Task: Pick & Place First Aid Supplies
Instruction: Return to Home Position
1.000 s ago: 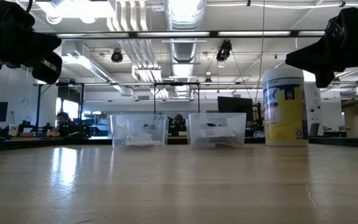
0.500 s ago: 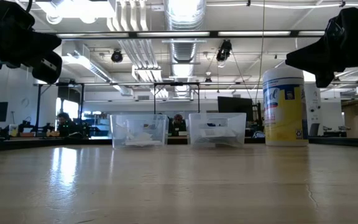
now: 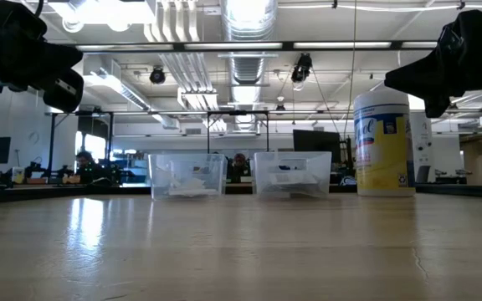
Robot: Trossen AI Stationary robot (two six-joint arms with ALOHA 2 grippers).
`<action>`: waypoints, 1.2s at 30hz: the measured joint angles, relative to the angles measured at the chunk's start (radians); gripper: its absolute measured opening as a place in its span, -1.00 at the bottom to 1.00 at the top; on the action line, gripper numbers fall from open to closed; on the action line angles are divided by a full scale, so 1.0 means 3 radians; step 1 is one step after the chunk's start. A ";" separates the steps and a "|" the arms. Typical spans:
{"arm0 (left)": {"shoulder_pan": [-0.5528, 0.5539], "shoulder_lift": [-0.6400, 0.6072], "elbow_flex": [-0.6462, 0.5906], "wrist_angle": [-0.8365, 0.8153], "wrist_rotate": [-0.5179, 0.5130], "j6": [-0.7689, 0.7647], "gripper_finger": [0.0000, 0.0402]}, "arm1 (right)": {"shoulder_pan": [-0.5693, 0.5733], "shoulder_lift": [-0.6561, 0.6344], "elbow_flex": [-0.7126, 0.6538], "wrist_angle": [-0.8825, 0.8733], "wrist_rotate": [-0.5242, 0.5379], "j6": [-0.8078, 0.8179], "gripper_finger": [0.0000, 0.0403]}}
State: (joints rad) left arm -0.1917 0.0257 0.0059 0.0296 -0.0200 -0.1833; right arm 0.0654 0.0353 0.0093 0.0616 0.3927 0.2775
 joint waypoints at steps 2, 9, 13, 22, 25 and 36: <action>0.0000 0.0000 0.0000 0.0000 0.0000 0.0000 -1.00 | 0.0000 0.0000 0.0000 0.0000 0.0000 0.0000 -0.62; 0.0000 0.0000 0.0000 -0.0001 0.0000 0.0000 -1.00 | 0.0000 0.0000 0.0000 0.0000 0.0000 0.0000 -0.57; 0.0000 0.0000 0.0000 -0.0002 0.0000 0.0001 -1.00 | 0.0000 0.0000 0.0000 0.0001 0.0000 0.0000 -0.56; 0.0000 0.0000 0.0000 -0.0003 0.0000 0.0000 -1.00 | -0.0001 0.0000 0.0001 0.0001 0.0000 0.0000 -0.63; 0.0000 0.0000 0.0000 -0.0003 0.0000 0.0000 -1.00 | -0.0001 0.0000 0.0001 0.0000 0.0000 0.0000 -0.65; -0.0001 0.0000 0.0000 -0.0004 0.0001 0.0001 -1.00 | -0.0001 0.0000 0.0001 0.0001 0.0000 -0.0001 -0.60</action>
State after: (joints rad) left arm -0.1921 0.0257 0.0059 0.0284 -0.0198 -0.1831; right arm 0.0650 0.0353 0.0097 0.0620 0.3927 0.2771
